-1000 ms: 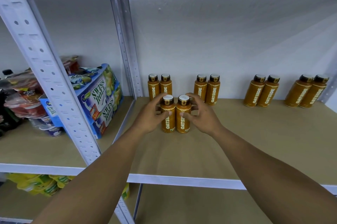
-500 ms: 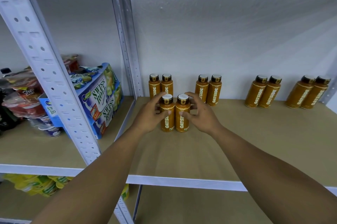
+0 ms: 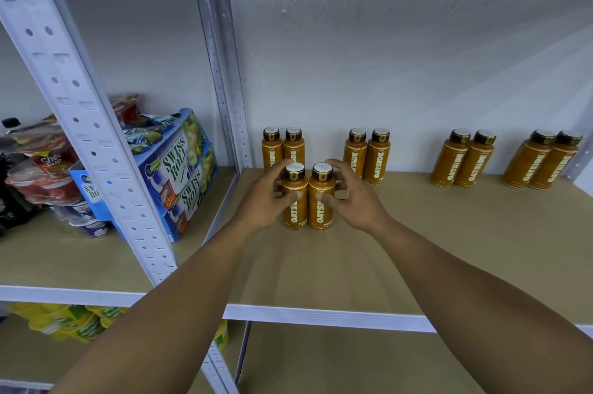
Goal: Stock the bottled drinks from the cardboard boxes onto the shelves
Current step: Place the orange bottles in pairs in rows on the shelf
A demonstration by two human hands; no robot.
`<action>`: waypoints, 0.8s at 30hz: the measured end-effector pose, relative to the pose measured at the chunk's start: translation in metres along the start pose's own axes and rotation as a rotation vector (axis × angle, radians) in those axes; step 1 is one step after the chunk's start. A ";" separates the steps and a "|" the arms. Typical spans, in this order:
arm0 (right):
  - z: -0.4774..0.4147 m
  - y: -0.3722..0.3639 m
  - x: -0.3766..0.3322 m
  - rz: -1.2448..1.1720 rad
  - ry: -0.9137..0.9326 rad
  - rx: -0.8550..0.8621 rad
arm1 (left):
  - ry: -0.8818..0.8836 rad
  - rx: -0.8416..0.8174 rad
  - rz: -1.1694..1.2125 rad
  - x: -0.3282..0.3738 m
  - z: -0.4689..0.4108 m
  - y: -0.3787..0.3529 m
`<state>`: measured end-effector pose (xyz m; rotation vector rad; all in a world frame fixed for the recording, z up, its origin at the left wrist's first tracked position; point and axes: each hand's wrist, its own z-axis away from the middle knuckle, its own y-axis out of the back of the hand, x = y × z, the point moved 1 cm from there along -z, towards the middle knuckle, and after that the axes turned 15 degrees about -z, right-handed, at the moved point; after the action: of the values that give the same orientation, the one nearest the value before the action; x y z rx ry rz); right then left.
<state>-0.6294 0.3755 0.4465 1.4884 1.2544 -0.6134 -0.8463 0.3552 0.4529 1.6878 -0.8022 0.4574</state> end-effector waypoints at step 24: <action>-0.004 0.001 -0.005 0.039 -0.009 -0.016 | -0.001 0.012 -0.019 -0.001 -0.003 -0.001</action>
<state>-0.6312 0.3776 0.4522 1.4919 1.2182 -0.5817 -0.8463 0.3584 0.4519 1.7049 -0.7853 0.4493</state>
